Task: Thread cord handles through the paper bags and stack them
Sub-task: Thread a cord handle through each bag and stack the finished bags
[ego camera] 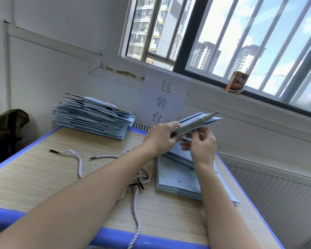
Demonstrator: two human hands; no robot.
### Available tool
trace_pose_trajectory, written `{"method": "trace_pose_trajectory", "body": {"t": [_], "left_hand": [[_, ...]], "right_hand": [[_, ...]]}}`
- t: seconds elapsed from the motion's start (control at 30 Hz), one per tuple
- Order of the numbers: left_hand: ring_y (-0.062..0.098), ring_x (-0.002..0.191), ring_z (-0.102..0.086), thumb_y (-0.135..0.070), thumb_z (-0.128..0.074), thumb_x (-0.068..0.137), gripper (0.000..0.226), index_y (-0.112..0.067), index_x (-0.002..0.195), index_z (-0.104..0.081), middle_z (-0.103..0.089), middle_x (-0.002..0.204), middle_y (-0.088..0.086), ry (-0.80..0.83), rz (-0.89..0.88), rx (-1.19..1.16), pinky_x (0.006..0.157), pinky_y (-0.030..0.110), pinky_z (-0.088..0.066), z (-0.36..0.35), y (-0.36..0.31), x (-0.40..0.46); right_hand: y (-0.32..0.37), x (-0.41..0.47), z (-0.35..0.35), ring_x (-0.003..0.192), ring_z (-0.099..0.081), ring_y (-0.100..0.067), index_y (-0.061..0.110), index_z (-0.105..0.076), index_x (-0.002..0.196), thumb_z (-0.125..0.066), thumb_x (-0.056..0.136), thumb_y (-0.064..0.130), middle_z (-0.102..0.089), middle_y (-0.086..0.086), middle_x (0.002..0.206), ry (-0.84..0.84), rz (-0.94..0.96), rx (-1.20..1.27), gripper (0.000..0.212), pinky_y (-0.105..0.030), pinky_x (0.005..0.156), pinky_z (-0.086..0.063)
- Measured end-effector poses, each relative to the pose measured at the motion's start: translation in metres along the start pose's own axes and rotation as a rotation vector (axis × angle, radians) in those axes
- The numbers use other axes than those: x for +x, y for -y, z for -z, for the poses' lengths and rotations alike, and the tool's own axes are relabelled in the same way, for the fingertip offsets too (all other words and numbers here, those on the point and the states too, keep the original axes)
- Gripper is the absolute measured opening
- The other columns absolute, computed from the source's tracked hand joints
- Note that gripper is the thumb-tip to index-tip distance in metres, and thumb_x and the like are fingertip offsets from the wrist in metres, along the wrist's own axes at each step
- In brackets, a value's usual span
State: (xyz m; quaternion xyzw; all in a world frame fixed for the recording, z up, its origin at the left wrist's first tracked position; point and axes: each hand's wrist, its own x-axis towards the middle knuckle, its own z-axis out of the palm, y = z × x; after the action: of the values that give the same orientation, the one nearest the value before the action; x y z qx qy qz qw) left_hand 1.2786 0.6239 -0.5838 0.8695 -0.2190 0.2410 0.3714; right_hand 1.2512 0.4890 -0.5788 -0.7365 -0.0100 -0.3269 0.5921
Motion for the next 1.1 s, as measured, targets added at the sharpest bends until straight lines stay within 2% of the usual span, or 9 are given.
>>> {"method": "trace_pose_trajectory", "body": {"t": [0.1,0.17,0.3,0.47,0.67,0.77,0.9,1.0,1.1], "left_hand": [[0.019,0.106,-0.065,-0.051,-0.069,0.087,0.032,-0.035,0.114,-0.064,-0.072,0.11,-0.007,0.06,0.014,-0.082,0.087,0.04,-0.053,-0.002,0.002,0.0],[0.019,0.102,-0.065,-0.055,-0.061,0.091,0.033,-0.031,0.113,-0.064,-0.072,0.107,-0.005,0.06,0.004,-0.07,0.083,0.039,-0.053,-0.002,0.002,0.001],[0.017,0.073,-0.055,-0.04,-0.05,0.102,0.022,-0.028,0.117,-0.061,-0.062,0.082,-0.007,0.069,0.005,-0.022,0.066,0.033,-0.043,0.0,0.0,0.001],[0.027,0.083,-0.062,-0.021,-0.043,0.103,0.023,-0.027,0.115,-0.06,-0.07,0.095,0.004,0.095,0.034,-0.07,0.075,0.044,-0.054,0.003,0.008,0.003],[0.02,0.054,-0.041,-0.004,-0.035,0.1,0.029,-0.032,0.105,-0.027,-0.048,0.066,-0.003,-0.088,-0.013,-0.145,0.052,0.035,-0.039,0.004,0.009,0.004],[0.016,0.057,-0.043,-0.008,-0.037,0.103,0.024,-0.031,0.096,-0.037,-0.049,0.071,-0.004,-0.176,-0.039,-0.109,0.052,0.031,-0.038,0.003,0.009,0.003],[0.029,0.072,-0.052,0.002,-0.041,0.094,0.03,-0.022,0.08,-0.053,-0.06,0.079,0.004,-0.131,-0.092,-0.08,0.062,0.038,-0.04,0.002,0.012,0.004],[0.018,0.059,-0.047,-0.005,-0.046,0.097,0.027,-0.021,0.09,-0.066,-0.063,0.075,0.006,-0.1,-0.073,-0.118,0.058,0.034,-0.039,0.001,0.012,0.006],[0.006,0.05,-0.042,-0.007,-0.053,0.091,0.024,-0.021,0.101,-0.07,-0.065,0.079,0.003,-0.065,-0.101,-0.101,0.055,0.025,-0.037,0.002,0.009,0.005]], "right_hand": [[0.0,0.002,0.003,0.05,-0.068,-0.026,0.007,-0.061,0.093,-0.052,0.098,0.011,-0.073,-0.013,0.081,-0.024,-0.051,-0.037,0.011,-0.04,0.053,-0.06],[0.001,0.002,0.003,0.052,-0.07,-0.025,0.006,-0.063,0.094,-0.053,0.095,0.01,-0.073,-0.012,0.081,-0.002,-0.077,-0.045,0.01,-0.041,0.055,-0.06],[0.004,0.0,0.001,0.054,-0.07,-0.025,0.004,-0.066,0.093,-0.055,0.093,0.024,-0.073,-0.011,0.083,0.011,-0.121,-0.01,0.023,-0.036,0.054,-0.057],[0.003,0.001,0.002,0.059,-0.072,-0.028,0.004,-0.066,0.096,-0.061,0.096,0.024,-0.073,-0.014,0.086,0.051,-0.122,0.004,0.021,-0.035,0.052,-0.056],[0.006,-0.002,0.003,0.063,-0.072,-0.026,0.005,-0.062,0.098,-0.054,0.096,0.011,-0.072,-0.013,0.092,0.107,-0.072,-0.03,0.011,-0.039,0.059,-0.058],[0.006,-0.001,0.004,0.063,-0.072,-0.025,0.002,-0.061,0.097,-0.052,0.096,0.01,-0.072,-0.015,0.092,0.093,-0.07,-0.025,0.012,-0.037,0.057,-0.057],[0.005,-0.002,0.004,0.06,-0.071,-0.025,0.008,-0.045,0.108,-0.056,0.092,0.009,-0.071,-0.013,0.089,-0.008,-0.04,-0.017,0.02,-0.036,0.054,-0.057],[0.0,-0.002,0.003,0.058,-0.071,-0.022,0.024,-0.035,0.102,-0.058,0.09,0.011,-0.07,-0.009,0.085,-0.084,0.075,-0.095,0.029,-0.044,0.06,-0.059],[-0.006,-0.001,0.003,0.066,-0.07,-0.025,0.033,-0.044,0.102,-0.051,0.091,0.018,-0.069,-0.001,0.078,-0.101,0.217,-0.312,0.02,-0.046,0.063,-0.056]]}}
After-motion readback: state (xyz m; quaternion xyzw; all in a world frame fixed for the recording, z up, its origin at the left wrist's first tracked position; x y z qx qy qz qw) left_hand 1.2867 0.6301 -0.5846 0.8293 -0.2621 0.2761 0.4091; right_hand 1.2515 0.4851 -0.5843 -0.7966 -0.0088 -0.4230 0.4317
